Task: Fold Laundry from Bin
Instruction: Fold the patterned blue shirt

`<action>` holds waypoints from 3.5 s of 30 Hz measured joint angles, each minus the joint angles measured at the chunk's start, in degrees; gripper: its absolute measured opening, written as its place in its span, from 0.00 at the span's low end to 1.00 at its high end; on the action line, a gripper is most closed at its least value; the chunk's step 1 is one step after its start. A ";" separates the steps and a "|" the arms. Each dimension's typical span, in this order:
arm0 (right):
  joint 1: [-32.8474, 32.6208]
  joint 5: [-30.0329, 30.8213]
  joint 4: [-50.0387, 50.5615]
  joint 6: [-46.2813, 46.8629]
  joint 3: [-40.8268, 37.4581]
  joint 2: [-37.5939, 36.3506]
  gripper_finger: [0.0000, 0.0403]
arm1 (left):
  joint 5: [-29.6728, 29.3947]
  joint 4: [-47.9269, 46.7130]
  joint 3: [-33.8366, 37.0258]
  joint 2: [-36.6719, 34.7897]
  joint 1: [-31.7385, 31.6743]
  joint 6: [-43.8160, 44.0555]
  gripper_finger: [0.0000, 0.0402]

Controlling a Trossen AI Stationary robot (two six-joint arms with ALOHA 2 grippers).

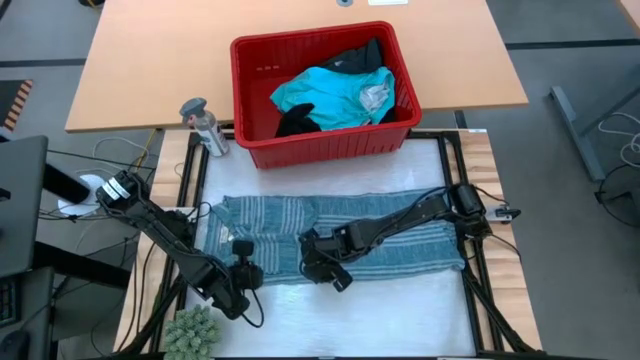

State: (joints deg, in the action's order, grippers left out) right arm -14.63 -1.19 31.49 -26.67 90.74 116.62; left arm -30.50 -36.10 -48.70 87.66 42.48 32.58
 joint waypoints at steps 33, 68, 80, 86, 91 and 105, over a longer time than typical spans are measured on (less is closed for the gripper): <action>9.88 -1.79 -32.02 5.13 -16.45 0.86 0.09 | -22.58 10.69 13.49 -0.04 -4.33 12.34 0.01; 11.45 -1.73 -34.78 8.38 -21.51 0.85 0.08 | -13.86 15.99 18.97 -0.07 -7.50 18.22 0.01; 10.89 -1.75 -34.57 7.36 -18.85 0.83 0.12 | -11.34 2.69 12.47 -0.07 -7.04 19.00 0.09; 10.51 -1.53 -27.67 5.37 -15.91 0.83 0.12 | -11.96 -1.83 11.99 -0.75 -4.59 22.37 0.13; 10.53 -0.37 -21.18 2.86 -13.04 -0.15 0.12 | -15.32 -2.97 11.99 -5.98 -1.85 23.29 0.13; 10.53 -0.32 -14.32 3.87 -11.63 -2.69 0.10 | -25.62 29.41 16.95 -16.24 -1.73 3.70 0.13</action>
State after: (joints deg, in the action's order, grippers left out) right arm -4.10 -1.51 17.17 -22.81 79.11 113.93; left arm -56.11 -6.69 -31.76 71.42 40.75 36.28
